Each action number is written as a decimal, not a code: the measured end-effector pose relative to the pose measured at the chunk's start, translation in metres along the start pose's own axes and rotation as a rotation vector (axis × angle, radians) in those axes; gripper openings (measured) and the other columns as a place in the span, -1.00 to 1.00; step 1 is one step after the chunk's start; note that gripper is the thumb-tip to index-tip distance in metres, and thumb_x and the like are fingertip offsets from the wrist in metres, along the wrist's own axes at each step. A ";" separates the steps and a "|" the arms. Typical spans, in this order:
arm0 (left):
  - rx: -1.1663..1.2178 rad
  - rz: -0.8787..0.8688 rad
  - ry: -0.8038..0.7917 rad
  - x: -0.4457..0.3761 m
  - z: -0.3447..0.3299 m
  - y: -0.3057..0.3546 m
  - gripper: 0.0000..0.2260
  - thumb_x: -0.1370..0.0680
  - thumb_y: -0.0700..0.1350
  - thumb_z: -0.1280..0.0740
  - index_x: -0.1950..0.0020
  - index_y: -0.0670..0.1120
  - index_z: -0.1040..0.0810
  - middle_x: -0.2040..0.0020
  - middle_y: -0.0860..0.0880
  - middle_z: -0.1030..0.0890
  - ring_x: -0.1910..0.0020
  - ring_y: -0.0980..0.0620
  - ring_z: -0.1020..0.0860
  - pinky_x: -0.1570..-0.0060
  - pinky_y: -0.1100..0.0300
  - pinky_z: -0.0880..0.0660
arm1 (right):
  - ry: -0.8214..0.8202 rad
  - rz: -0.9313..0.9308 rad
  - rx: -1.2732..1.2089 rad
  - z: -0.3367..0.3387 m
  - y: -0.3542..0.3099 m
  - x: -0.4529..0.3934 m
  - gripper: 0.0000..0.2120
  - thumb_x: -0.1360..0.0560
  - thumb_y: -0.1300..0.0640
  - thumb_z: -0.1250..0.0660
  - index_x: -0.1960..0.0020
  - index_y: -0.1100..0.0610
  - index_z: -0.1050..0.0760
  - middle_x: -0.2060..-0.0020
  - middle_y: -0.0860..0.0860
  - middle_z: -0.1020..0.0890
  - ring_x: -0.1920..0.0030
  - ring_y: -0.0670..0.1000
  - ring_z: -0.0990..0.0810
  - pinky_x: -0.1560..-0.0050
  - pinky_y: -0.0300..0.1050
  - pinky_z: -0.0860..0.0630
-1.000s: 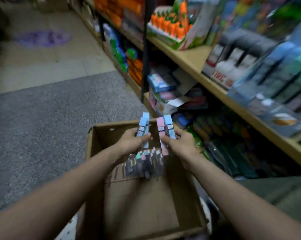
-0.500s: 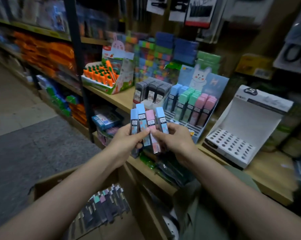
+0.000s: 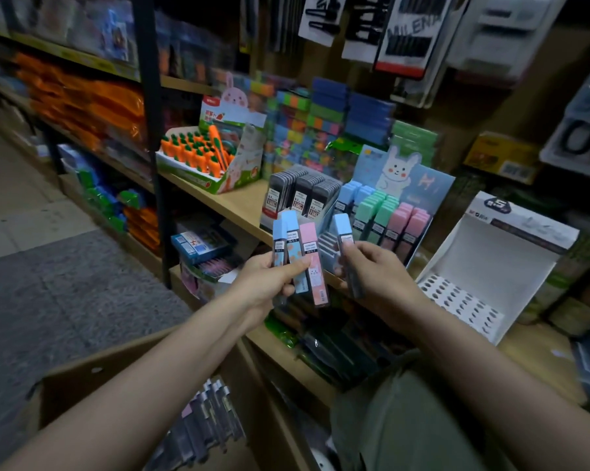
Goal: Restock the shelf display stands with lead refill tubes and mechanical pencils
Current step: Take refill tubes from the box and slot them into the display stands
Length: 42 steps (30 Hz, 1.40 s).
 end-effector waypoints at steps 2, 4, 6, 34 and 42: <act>0.001 0.010 -0.006 -0.003 0.003 0.001 -0.81 -0.49 -0.10 -0.45 -0.08 -0.08 -0.62 0.26 0.01 -0.66 0.57 0.20 -0.38 0.58 0.38 -0.31 | 0.009 0.025 0.009 0.008 -0.005 -0.001 -0.85 -0.60 0.05 -0.28 -0.08 0.10 -0.55 0.14 0.06 -0.63 0.26 -0.04 -0.61 0.39 -0.30 -0.53; -0.008 0.014 -0.019 -0.005 0.005 0.002 -0.84 -0.49 -0.09 -0.46 -0.05 -0.07 -0.62 0.27 0.01 -0.66 0.57 0.20 -0.38 0.58 0.38 -0.31 | 0.062 0.110 0.068 0.021 -0.015 -0.003 -0.91 -0.55 0.11 -0.35 -0.04 0.07 -0.56 0.17 0.01 -0.65 0.22 -0.07 -0.64 0.39 -0.30 -0.55; -0.010 0.009 -0.021 -0.008 0.006 0.003 -0.86 -0.48 -0.09 -0.47 -0.02 -0.05 -0.62 0.29 0.02 -0.66 0.57 0.20 -0.37 0.58 0.37 -0.30 | 0.175 0.233 0.230 0.041 -0.028 -0.007 -0.93 -0.49 0.11 -0.43 0.04 0.04 -0.57 0.20 -0.03 -0.66 0.18 -0.06 -0.64 0.22 -0.19 -0.61; 0.071 -0.023 0.022 -0.031 0.023 0.011 -0.87 -0.49 -0.10 -0.47 0.00 -0.08 -0.62 0.37 0.06 -0.63 0.59 0.20 -0.35 0.57 0.35 -0.26 | 0.263 0.543 1.008 0.040 -0.090 -0.101 -0.79 -0.40 0.12 -0.52 0.08 0.18 -0.54 0.14 0.10 -0.65 0.18 0.05 -0.60 0.18 -0.08 -0.51; 0.049 -0.029 0.027 -0.035 0.021 0.007 -0.88 -0.47 -0.07 -0.49 0.05 -0.05 -0.63 0.32 0.01 -0.64 0.58 0.20 -0.37 0.57 0.32 -0.27 | 0.271 0.528 1.057 0.044 -0.087 -0.100 -0.84 -0.40 0.13 -0.50 0.14 0.10 -0.52 0.26 0.02 -0.58 0.20 0.02 -0.55 0.20 -0.15 -0.41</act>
Point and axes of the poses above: each hand's wrist, its own x-axis away from the middle knuckle, its own z-axis out of the back of the hand, y = z × x, the point moved 3 cm from there along -x, towards the middle knuckle
